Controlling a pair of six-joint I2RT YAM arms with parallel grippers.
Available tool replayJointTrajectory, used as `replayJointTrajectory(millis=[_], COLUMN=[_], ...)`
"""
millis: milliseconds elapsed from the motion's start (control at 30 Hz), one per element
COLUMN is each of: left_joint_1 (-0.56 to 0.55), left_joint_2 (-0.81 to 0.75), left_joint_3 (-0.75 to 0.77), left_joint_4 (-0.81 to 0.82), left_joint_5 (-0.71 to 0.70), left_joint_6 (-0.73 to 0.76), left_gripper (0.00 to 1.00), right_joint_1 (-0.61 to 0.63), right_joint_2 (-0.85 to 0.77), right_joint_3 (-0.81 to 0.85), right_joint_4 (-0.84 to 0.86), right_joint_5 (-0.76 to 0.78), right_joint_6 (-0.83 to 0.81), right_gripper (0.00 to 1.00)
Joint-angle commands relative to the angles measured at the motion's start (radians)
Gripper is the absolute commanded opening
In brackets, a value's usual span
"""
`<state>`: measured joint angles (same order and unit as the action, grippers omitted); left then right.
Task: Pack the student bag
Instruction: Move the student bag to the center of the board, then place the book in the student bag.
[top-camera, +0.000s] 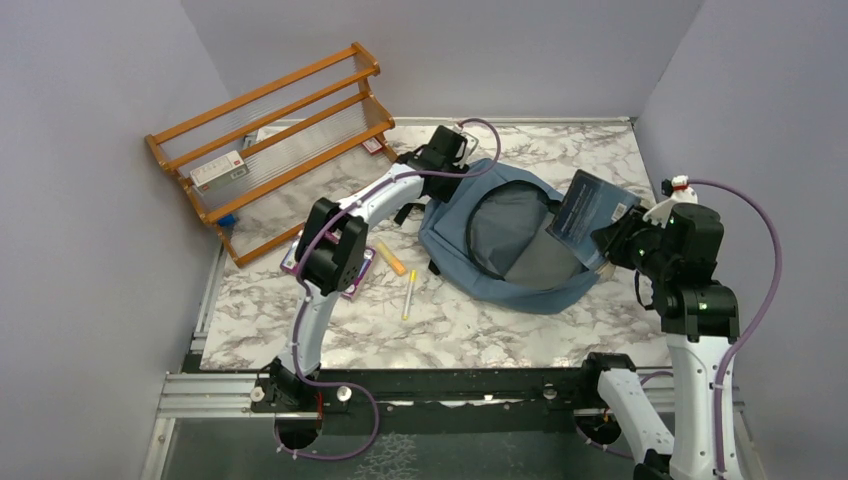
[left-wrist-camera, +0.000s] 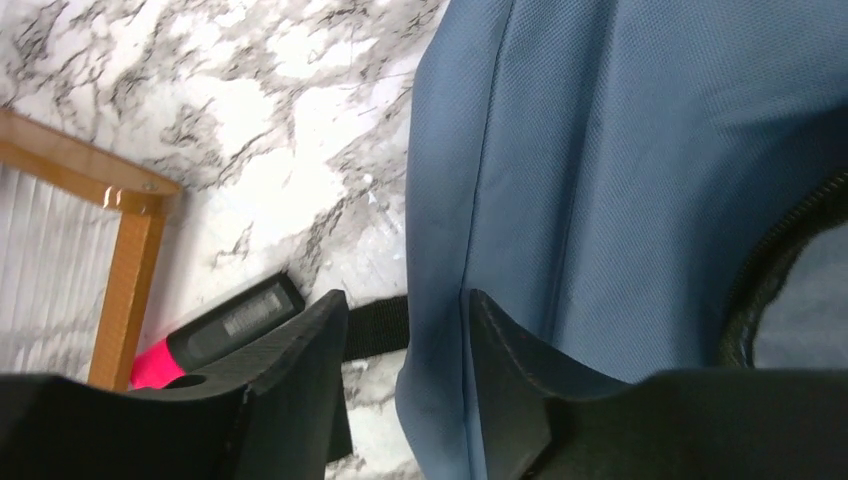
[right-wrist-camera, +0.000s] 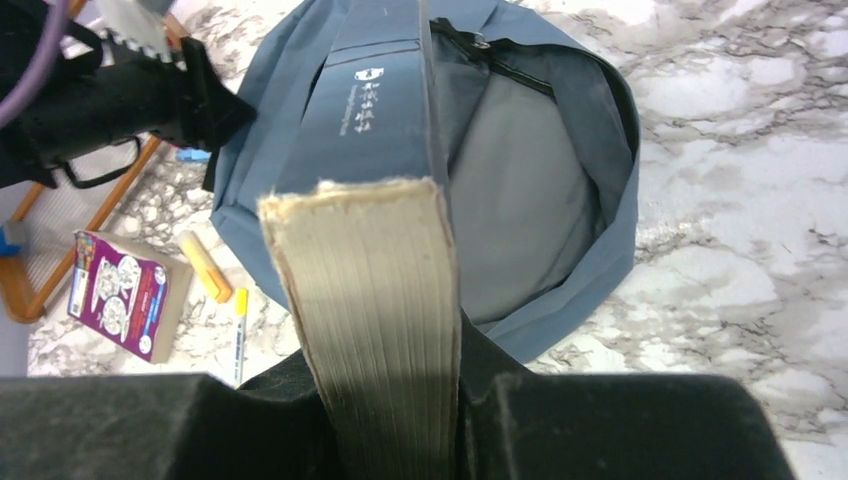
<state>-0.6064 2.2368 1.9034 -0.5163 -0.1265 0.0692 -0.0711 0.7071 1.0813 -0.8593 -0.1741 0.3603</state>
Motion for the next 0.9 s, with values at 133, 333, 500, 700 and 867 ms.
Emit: replayJointTrajectory(millis=[133, 333, 500, 700, 867], left_joint_1=[-0.053, -0.254, -0.347, -0.412, -0.435], left_joint_2=[-0.265, -0.325, -0.278, -0.170, -0.068], left_joint_3=[-0.114, -0.192, -0.193, -0.118, -0.034], left_joint_4=[0.024, 0.073, 0.128, 0.141, 0.139], left_joint_5=[0.001, -0.111, -0.092, -0.103, -0.142], left_joint_6=[-0.160, -0.258, -0.254, -0.179, -0.115], left_gripper=[0.53, 0.54, 0.56, 0.65, 0.74], right_joint_1=[-0.001, 0.000, 0.000, 0.000, -0.001], right_joint_2=[-0.062, -0.093, -0.119, -0.162, -0.170], right_joint_3=[0.035, 0.038, 0.079, 0.107, 0.101], right_joint_4=[-0.018, -0.034, -0.059, -0.079, -0.091], right_joint_5=[0.128, 0.167, 0.237, 0.252, 0.242], right_joint_6=[0.013, 0.033, 0.034, 0.035, 0.029], right_gripper=[0.01, 0.01, 0.01, 0.01, 0.01])
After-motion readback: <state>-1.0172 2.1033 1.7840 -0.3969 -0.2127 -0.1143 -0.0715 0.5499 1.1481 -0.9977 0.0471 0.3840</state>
